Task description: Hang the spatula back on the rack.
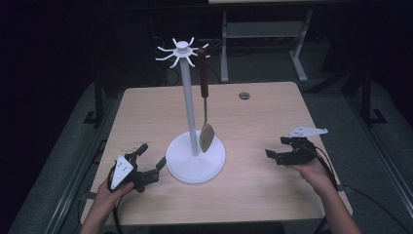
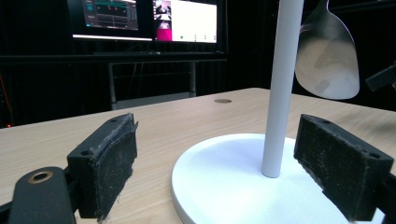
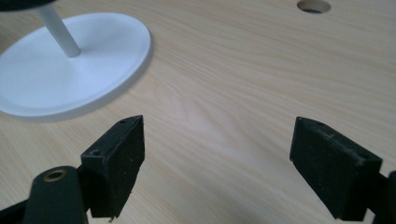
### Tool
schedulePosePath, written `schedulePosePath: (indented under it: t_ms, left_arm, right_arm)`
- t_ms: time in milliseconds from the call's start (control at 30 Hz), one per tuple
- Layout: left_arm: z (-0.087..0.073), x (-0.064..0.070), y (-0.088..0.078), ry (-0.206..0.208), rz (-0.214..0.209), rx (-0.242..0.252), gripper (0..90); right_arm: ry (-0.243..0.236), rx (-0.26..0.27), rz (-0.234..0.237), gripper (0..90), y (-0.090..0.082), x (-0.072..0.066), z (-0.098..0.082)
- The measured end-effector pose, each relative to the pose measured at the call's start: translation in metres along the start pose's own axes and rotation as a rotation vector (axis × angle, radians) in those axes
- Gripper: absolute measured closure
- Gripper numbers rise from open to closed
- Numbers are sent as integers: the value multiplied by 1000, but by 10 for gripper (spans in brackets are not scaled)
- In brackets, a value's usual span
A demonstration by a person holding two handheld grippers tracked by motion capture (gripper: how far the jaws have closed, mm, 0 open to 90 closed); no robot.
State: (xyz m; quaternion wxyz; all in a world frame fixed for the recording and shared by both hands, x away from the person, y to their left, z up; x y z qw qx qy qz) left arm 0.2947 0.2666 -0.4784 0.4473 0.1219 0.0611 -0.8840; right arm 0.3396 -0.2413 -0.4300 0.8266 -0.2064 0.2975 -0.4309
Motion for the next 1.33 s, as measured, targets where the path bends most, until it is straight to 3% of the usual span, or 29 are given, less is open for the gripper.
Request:
schedulePosePath:
  t_ms: [367,567,1333]
  left_arm:
    - [0,0,0,5,-1,-1,126]
    - [0,0,0,4,-1,1,126]
    - [0,-1,0,-1,-1,4,126]
  right_arm:
    - [44,-20,-37,158,-7,15,-25]
    - [36,-27,-59,148,-7,20,-35]
    - [25,-43,-73,137,-4,24,-42]
Point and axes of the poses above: each handheld gripper's, and its own axes: y roughly forward along the jaws, z roughly out of its top, x roughly to its right, the point moved 1 cm from there along y, roughly forward along the jaws, and after that the axes turned 15 degrees about y, right-handed, at the moved point
